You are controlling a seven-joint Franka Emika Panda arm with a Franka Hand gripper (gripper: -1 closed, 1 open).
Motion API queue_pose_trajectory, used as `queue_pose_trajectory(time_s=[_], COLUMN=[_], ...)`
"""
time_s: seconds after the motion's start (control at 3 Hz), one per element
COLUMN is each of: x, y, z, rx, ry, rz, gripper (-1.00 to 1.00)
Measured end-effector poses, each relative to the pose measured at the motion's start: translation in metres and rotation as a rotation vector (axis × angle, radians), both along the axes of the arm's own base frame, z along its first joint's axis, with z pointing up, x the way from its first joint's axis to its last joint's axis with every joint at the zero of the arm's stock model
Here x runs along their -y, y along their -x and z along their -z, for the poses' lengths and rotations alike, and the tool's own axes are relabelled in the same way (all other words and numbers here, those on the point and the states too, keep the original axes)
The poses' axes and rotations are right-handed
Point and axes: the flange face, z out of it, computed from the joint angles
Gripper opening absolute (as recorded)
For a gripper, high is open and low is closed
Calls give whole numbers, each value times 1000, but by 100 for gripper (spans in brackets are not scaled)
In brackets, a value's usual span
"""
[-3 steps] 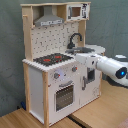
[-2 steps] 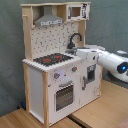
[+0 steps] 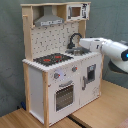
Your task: Play with the kitchen
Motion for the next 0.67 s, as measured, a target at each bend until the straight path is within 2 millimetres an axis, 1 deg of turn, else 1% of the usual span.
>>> queue_pose_trajectory(time_s=[0.33, 0.67], x=[18, 34], y=[-7, -14], z=[-29, -49], rx=[-18, -36], ry=[15, 33], rz=[-10, -23], gripper=[100, 100])
